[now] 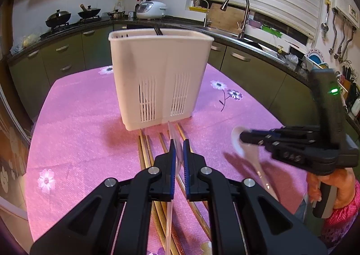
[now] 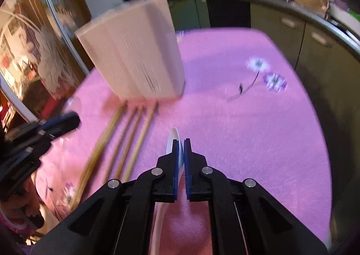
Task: Organize utensils
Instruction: 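Lift both spoons up toward the white utensil holder, then lower the clear spoon into the holder and open the left gripper while the right gripper releases the white spoon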
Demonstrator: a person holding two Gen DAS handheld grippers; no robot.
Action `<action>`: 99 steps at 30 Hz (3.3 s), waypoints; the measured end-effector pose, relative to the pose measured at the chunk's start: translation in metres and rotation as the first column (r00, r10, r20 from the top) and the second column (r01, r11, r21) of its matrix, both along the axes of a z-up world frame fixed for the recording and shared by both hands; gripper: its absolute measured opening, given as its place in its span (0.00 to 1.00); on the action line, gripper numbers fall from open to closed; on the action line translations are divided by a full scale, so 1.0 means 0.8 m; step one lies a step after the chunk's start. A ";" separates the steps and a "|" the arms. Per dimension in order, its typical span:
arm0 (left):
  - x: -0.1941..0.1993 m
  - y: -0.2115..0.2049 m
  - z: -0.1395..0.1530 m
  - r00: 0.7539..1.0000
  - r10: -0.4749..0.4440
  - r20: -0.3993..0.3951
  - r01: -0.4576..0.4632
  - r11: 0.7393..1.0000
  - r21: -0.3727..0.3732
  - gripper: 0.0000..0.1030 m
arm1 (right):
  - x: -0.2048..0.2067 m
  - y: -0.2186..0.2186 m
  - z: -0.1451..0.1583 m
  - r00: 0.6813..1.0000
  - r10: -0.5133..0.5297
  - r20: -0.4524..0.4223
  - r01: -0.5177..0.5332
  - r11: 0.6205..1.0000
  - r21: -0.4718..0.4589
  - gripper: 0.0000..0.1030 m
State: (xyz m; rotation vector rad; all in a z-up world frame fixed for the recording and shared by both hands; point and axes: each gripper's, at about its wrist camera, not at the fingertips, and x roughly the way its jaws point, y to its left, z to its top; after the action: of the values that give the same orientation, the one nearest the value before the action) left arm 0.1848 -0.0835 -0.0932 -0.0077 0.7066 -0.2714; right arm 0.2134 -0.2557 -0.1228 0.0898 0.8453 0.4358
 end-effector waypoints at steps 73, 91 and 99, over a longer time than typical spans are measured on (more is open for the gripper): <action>0.088 0.069 0.084 0.919 0.135 0.372 -0.048 0.971 -0.233 0.35 | 0.099 0.102 0.223 0.574 -0.214 0.790 0.212 0.971 0.109 0.05; 0.005 0.091 0.084 0.938 0.149 0.312 -0.078 0.970 -0.228 0.35 | 0.101 0.116 0.129 0.640 -0.164 0.751 0.208 0.977 0.036 0.06; -0.006 0.089 0.075 0.958 0.140 0.251 -0.095 0.978 -0.184 0.36 | 0.068 0.105 0.099 0.679 -0.116 0.725 0.181 0.983 -0.012 0.18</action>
State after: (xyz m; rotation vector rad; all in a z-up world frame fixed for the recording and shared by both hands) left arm 0.1803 -0.0126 -0.0332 -0.1735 0.4154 -0.2125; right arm 0.2679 -0.1714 -0.0436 -0.0934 0.0583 0.2409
